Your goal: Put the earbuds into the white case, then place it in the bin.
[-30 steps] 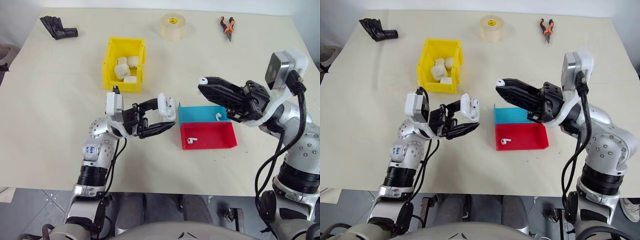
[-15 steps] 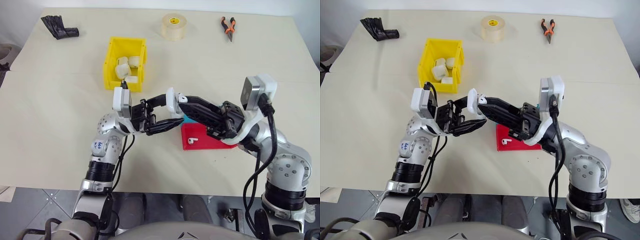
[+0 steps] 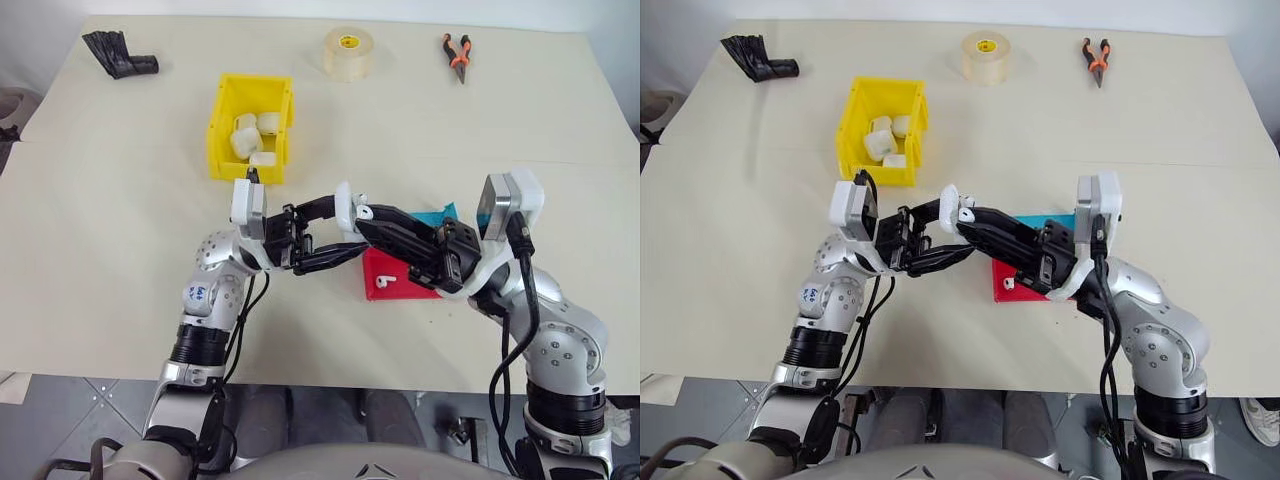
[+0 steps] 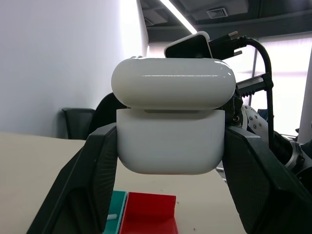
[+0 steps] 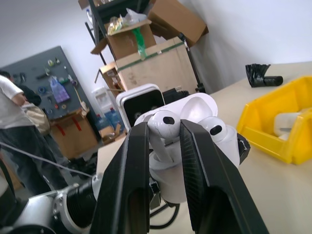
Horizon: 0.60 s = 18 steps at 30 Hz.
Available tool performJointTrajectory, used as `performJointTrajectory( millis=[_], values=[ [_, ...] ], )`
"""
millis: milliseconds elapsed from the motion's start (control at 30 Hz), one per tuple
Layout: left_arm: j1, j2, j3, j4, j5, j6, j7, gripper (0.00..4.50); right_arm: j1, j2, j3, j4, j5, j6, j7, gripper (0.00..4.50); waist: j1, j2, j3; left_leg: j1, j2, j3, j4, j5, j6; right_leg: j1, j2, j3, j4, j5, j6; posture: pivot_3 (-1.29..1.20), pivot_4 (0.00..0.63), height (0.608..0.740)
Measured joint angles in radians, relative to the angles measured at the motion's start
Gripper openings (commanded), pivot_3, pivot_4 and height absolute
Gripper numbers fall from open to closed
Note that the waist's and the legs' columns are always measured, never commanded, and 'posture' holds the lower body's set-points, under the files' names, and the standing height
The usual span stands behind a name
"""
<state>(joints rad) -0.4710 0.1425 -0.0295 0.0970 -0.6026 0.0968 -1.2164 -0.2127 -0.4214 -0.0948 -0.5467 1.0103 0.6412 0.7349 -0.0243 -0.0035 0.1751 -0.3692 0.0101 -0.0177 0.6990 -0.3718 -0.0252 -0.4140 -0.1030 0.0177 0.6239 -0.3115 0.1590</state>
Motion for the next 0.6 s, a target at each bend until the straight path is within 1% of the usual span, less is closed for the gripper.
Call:
performJointTrajectory(
  millis=[33, 133, 267, 300, 333, 467, 533, 600],
  values=[
    [0.000, 0.000, 0.000, 0.001, 0.005, 0.000, 0.000, 2.79, 0.000, -0.011, 0.001, 0.001, -0.003, -0.002, 0.002, 1.23, 0.000, 0.000, 0.000, 0.000, 0.000, 0.000, 0.000, 0.000, 0.000, 0.000, 0.000, 0.000, 0.000, 0.000, 0.000, 0.00, 0.150, 0.740],
    [0.000, 0.001, 0.020, 0.001, 0.003, 0.000, 0.005, 2.79, 0.002, -0.044, 0.001, 0.015, -0.009, 0.005, 0.012, 2.10, 0.000, 0.000, 0.000, 0.000, 0.000, 0.000, 0.000, 0.000, 0.000, 0.000, 0.000, 0.000, 0.000, 0.000, 0.000, 0.00, 0.150, 0.740],
    [-0.015, -0.012, 0.019, -0.005, -0.002, -0.008, 0.002, 2.79, 0.001, -0.059, 0.031, 0.045, -0.030, 0.022, 0.021, 3.43, 0.001, 0.000, 0.000, 0.000, 0.000, 0.000, 0.000, 0.000, 0.000, 0.001, 0.000, 0.000, -0.001, 0.000, 0.000, 0.00, 0.150, 0.740],
    [-0.015, -0.010, 0.014, -0.007, -0.002, -0.008, 0.002, 2.79, -0.004, -0.071, 0.032, 0.045, -0.033, 0.022, 0.031, 3.84, 0.001, 0.000, 0.000, 0.000, 0.000, 0.000, 0.000, 0.000, 0.000, 0.001, 0.000, 0.000, -0.001, 0.000, 0.000, 0.00, 0.150, 0.740],
    [-0.015, -0.007, 0.014, -0.007, -0.002, -0.008, 0.001, 2.79, -0.007, -0.087, 0.028, 0.045, -0.034, 0.022, 0.040, 4.12, 0.001, 0.000, 0.000, 0.000, 0.000, 0.000, 0.000, 0.000, 0.000, 0.001, 0.000, 0.000, -0.001, 0.000, 0.000, 0.00, 0.150, 0.740],
    [-0.015, 0.029, 0.013, -0.008, 0.020, -0.021, 0.011, 2.79, -0.009, -0.129, 0.001, 0.050, -0.034, 0.022, 0.064, 4.12, 0.001, 0.000, 0.000, 0.000, 0.000, 0.000, 0.000, 0.000, 0.000, 0.001, 0.000, -0.001, -0.001, 0.000, 0.000, 0.00, 0.150, 0.740],
    [-0.016, 0.071, 0.012, -0.004, 0.090, -0.053, 0.054, 2.79, -0.008, -0.167, -0.014, 0.057, -0.039, 0.022, 0.079, 4.12, 0.001, 0.000, 0.000, 0.000, 0.000, 0.000, 0.000, 0.000, 0.000, 0.001, 0.000, 0.000, -0.001, 0.000, 0.000, 0.00, 0.150, 0.740],
    [-0.030, 0.105, 0.007, 0.007, 0.157, -0.082, 0.097, 2.79, -0.008, -0.206, -0.032, 0.066, -0.047, 0.023, 0.091, 3.74, 0.003, 0.000, 0.000, 0.000, 0.000, 0.000, 0.000, 0.000, 0.000, 0.001, 0.000, 0.000, -0.001, 0.000, 0.000, 0.00, 0.150, 0.740]
  ],
)
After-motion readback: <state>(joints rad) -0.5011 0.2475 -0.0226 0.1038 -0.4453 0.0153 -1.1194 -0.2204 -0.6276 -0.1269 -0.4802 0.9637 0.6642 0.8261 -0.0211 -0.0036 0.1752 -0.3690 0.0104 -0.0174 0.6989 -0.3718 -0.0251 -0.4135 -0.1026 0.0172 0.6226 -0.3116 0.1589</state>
